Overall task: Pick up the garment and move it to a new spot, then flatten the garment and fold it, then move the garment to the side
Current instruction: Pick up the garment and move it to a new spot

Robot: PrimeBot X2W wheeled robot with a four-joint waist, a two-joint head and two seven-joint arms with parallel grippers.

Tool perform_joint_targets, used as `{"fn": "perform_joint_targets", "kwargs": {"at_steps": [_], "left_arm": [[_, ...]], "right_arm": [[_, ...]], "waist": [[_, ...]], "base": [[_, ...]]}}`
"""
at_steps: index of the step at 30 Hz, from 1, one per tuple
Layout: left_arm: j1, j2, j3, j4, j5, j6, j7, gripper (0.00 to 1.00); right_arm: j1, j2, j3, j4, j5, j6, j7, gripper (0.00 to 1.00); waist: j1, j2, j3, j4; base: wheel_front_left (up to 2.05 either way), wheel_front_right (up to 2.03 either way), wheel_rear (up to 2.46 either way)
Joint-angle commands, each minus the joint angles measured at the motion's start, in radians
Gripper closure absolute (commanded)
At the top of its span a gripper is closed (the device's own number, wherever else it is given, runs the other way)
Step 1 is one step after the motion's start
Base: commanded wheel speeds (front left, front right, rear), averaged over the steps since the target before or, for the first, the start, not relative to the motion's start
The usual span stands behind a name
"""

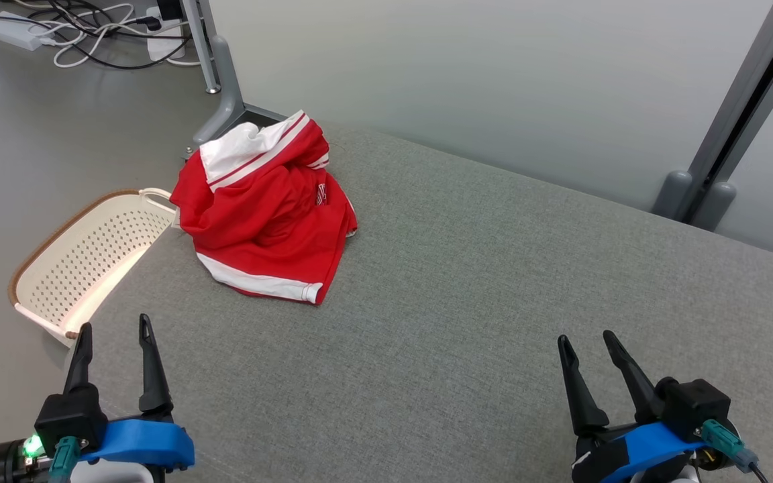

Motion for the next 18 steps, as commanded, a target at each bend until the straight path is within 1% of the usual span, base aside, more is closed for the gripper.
{"fn": "perform_joint_targets", "kwargs": {"at_steps": [1,8,10,18], "left_arm": [[-0.002,0.002,0.009,-0.005,-0.002,-0.003,-0.003,0.00],[-0.043,-0.004,0.039,0.002,-0.025,0.003,-0.003,0.00],[-0.075,0.002,0.051,0.007,-0.033,-0.006,-0.003,0.00],[-0.290,0.078,0.087,0.029,-0.026,-0.047,-0.003,0.00]], "right_arm": [[-0.006,-0.006,0.004,0.003,-0.008,0.000,-0.004,0.00],[-0.029,-0.006,0.003,-0.001,-0.030,0.000,-0.004,0.00],[-0.041,-0.006,0.001,-0.005,-0.043,0.000,-0.004,0.00],[-0.092,-0.006,-0.033,-0.036,-0.120,0.000,-0.004,0.00]], "waist": [[0.0000,0.0000,0.002,-0.004],[0.0000,0.0000,0.034,-0.032],[0.0000,0.0000,0.054,-0.048],[0.0000,0.0000,0.169,-0.130]], "base": [[0.00,0.00,0.00],[0.00,0.00,0.00],[0.00,0.00,0.00],[0.00,0.00,0.00]]}}
